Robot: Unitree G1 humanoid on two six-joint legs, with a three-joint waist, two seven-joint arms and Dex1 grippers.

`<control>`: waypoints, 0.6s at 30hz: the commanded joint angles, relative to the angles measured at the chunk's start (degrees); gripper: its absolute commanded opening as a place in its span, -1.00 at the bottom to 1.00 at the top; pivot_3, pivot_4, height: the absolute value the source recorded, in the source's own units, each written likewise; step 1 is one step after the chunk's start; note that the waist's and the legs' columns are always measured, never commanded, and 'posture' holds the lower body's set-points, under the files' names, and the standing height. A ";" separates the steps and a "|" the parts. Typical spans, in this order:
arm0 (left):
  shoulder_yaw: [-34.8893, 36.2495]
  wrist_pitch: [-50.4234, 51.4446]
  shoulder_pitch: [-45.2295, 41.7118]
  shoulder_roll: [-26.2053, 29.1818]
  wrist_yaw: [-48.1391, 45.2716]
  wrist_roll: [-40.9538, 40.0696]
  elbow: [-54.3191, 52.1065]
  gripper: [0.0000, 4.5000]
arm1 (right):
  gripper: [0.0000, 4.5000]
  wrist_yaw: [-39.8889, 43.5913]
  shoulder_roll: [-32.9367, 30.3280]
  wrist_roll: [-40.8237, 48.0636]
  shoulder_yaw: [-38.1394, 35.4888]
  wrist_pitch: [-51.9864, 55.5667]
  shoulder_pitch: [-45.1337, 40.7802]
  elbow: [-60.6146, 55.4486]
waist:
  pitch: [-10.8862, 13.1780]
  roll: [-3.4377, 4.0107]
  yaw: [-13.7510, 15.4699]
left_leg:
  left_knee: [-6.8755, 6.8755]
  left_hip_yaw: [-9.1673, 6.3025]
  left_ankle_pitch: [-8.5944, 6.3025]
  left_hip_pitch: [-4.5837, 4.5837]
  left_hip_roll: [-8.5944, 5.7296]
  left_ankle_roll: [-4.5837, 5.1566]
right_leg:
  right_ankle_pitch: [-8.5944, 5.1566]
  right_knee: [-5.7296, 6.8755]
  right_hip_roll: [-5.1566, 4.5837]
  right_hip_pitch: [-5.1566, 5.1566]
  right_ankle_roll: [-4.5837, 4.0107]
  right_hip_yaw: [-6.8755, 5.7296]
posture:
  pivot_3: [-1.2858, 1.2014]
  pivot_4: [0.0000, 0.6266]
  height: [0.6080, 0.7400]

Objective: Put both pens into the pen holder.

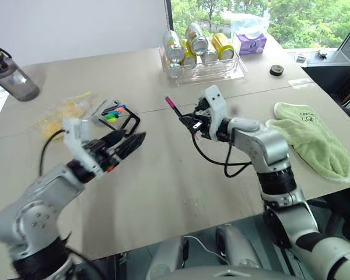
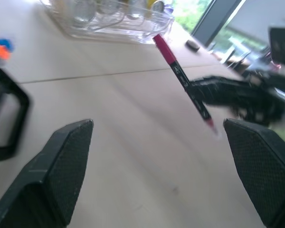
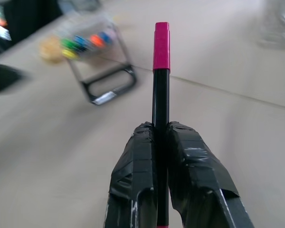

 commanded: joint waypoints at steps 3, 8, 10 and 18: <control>-2.23 -2.84 -8.36 -7.96 10.81 -13.02 2.49 1.00 | -0.99 6.40 -3.11 4.68 2.64 -6.78 5.64 -11.18 | -0.04 -0.06 -0.06 | 0.09 0.01 -0.01 0.01 -0.02 0.01 | 0.01 0.03 -0.02 0.03 0.01 0.01 | 0.03 -0.52 0.99; -5.45 -4.20 -8.87 -7.94 13.81 -18.03 4.19 1.00 | -0.99 7.98 -4.79 5.03 5.06 -10.51 6.96 -12.68 | -0.03 -0.05 -0.27 | 0.03 0.15 0.00 0.15 0.02 -0.01 | -0.01 0.22 0.07 -0.01 -0.01 0.15 | 0.03 -0.52 0.99; -6.55 -4.33 -8.34 -7.32 14.19 -20.50 4.00 1.00 | -0.99 7.97 -4.87 5.18 5.33 -11.29 6.98 -12.62 | -0.03 -0.05 -0.04 | 0.04 0.14 0.01 0.16 0.02 -0.02 | -0.01 0.24 0.07 0.00 -0.01 0.15 | 0.03 -0.52 0.99; -10.79 -5.92 -6.05 -3.99 14.33 -26.40 4.76 0.23 | -1.00 7.57 -4.81 6.44 5.43 -12.79 6.62 -12.54 | -0.03 -0.05 0.27 | 0.08 0.13 0.01 0.15 -0.01 -0.02 | -0.01 0.22 0.04 0.01 -0.01 0.14 | 0.03 -0.52 0.99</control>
